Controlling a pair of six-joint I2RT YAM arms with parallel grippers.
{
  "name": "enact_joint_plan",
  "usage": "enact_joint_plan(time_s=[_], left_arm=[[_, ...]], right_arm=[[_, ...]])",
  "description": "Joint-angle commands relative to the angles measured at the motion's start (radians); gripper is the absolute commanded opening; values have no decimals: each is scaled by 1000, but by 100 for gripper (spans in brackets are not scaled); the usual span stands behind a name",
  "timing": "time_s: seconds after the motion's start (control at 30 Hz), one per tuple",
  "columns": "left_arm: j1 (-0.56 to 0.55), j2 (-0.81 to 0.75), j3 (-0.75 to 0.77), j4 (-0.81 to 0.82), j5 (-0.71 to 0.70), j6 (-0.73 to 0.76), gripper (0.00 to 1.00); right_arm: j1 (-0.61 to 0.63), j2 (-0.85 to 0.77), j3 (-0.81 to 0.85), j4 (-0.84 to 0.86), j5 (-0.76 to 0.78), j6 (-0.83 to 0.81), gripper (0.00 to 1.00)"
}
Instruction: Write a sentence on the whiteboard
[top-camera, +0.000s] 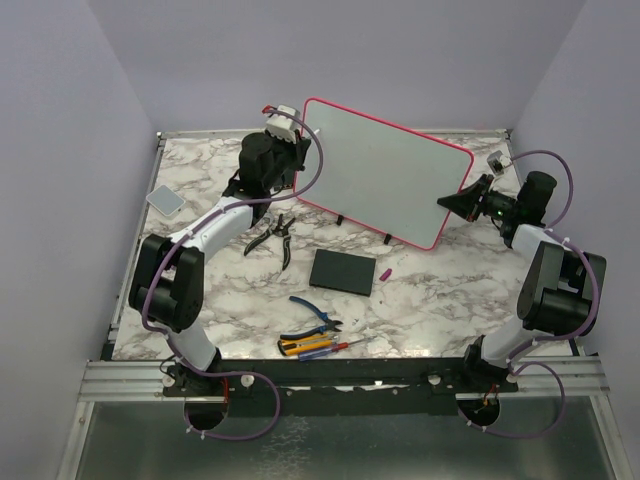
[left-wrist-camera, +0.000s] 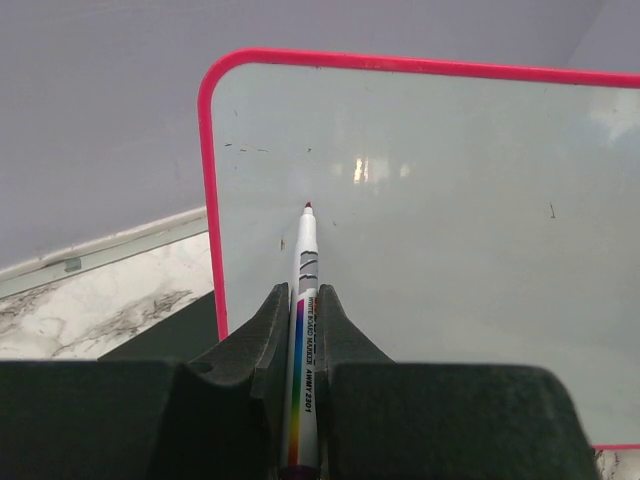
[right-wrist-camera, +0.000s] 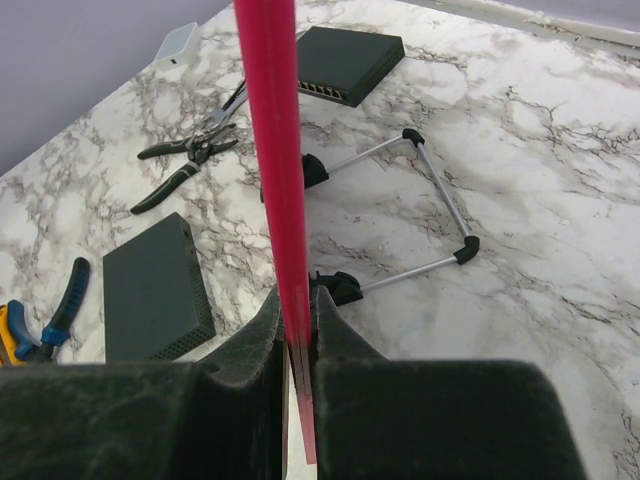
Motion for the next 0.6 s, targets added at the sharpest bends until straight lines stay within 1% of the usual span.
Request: enact_joint_plan(time_s=[0.0, 0.57], left_arm=[[2, 18, 33, 28, 33, -23, 0], [-11, 34, 24, 31, 118, -18, 0]], right_arm=[[2, 29, -18, -72, 108, -43, 1], [2, 33, -15, -77, 107, -44, 1]])
